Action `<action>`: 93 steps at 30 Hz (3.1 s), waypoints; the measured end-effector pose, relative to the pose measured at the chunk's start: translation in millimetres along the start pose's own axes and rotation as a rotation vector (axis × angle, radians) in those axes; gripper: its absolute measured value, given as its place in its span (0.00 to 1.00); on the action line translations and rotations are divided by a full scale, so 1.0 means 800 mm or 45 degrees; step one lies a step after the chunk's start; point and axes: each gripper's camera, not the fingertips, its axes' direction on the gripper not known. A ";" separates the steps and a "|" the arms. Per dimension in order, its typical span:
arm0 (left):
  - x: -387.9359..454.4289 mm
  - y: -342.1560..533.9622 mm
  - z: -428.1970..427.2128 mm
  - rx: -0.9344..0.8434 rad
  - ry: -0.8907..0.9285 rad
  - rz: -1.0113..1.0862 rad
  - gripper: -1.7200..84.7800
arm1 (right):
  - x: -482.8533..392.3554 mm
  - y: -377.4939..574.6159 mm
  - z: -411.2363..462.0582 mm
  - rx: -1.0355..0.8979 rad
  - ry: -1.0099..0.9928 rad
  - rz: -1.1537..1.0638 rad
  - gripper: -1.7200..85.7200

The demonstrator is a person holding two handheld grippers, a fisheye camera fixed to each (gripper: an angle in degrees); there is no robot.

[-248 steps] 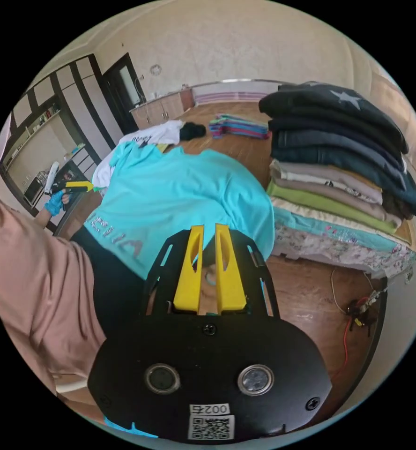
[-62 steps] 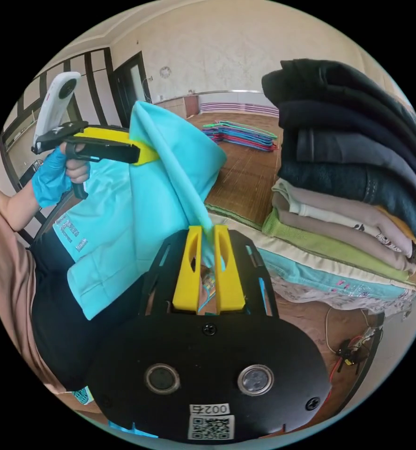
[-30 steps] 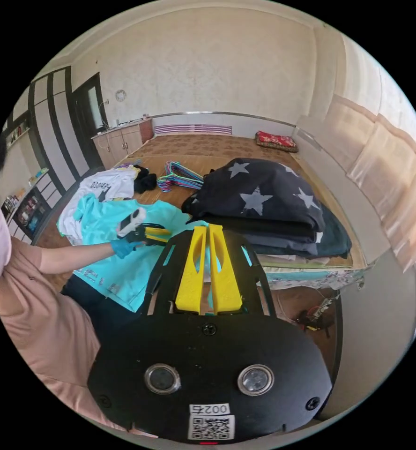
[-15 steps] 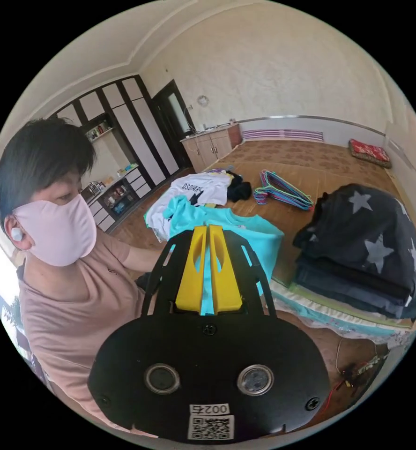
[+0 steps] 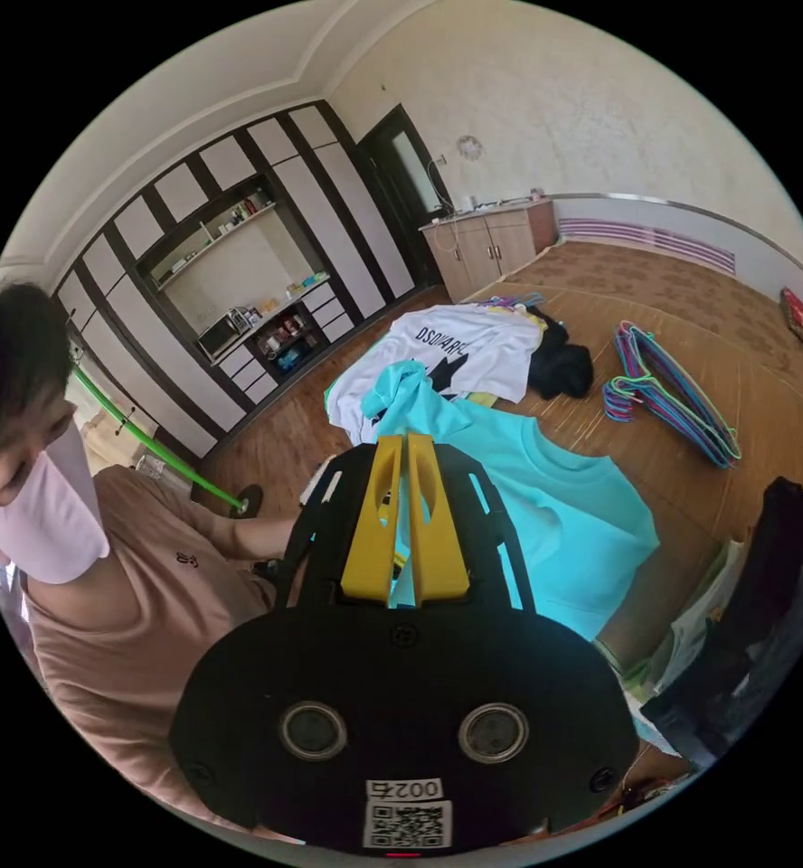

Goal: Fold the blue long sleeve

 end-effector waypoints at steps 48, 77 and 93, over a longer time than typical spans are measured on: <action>-0.100 0.261 -0.255 -0.216 -0.404 -0.398 0.01 | -0.196 0.215 0.349 -0.094 -0.121 -0.033 0.08; 0.025 0.523 -0.272 -0.517 -0.234 -0.468 0.14 | -0.194 0.690 -0.060 0.104 0.518 0.553 0.17; 0.107 0.558 -0.305 -0.372 -0.478 -0.494 0.01 | -0.239 0.787 -0.170 0.230 0.517 0.566 0.02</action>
